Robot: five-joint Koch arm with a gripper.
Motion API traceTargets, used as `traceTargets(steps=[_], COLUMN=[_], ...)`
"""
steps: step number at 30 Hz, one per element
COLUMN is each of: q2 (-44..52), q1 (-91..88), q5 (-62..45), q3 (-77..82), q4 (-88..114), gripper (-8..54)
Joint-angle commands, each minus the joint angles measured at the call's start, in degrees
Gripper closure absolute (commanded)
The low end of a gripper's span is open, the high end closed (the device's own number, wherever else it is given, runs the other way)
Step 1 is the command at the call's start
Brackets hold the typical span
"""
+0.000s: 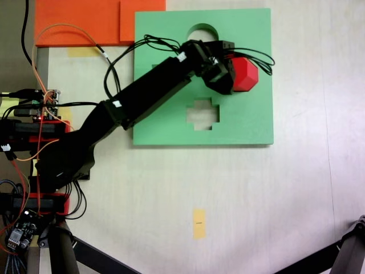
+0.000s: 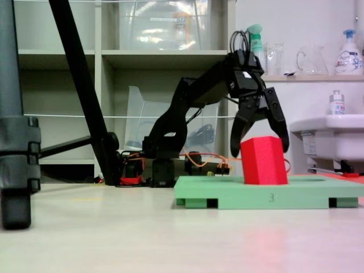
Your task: Put the octagonal pillar block into the corresponding hole
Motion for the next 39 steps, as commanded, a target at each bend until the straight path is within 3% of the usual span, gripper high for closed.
traceTargets(steps=[1, 4, 8, 14, 21, 28, 30, 32, 37, 39], q2=[1.14, 0.18, -2.11, -3.34, -0.18, 5.98, 10.81, 16.0, 28.3, 31.9], q1=[1.32, 2.02, 2.37, 2.64, 1.49, 0.26, 0.0, 0.26, 2.46, 5.19], q5=[-0.09, -2.29, -5.98, -7.91, -7.29, -8.09, -13.71, -26.89, -66.09, -71.37], q3=[-4.31, -4.31, -4.31, -4.31, -4.31, -4.22, -4.13, -4.13, -2.99, 0.62], q4=[-5.19, -7.47, -12.22, -14.06, -13.45, -6.77, -1.32, 4.04, 14.33, 15.64], gripper=[26.0, 25.2, 13.1, 9.4, -6.5, -6.5, -6.4, -5.6, 9.6, 9.6])
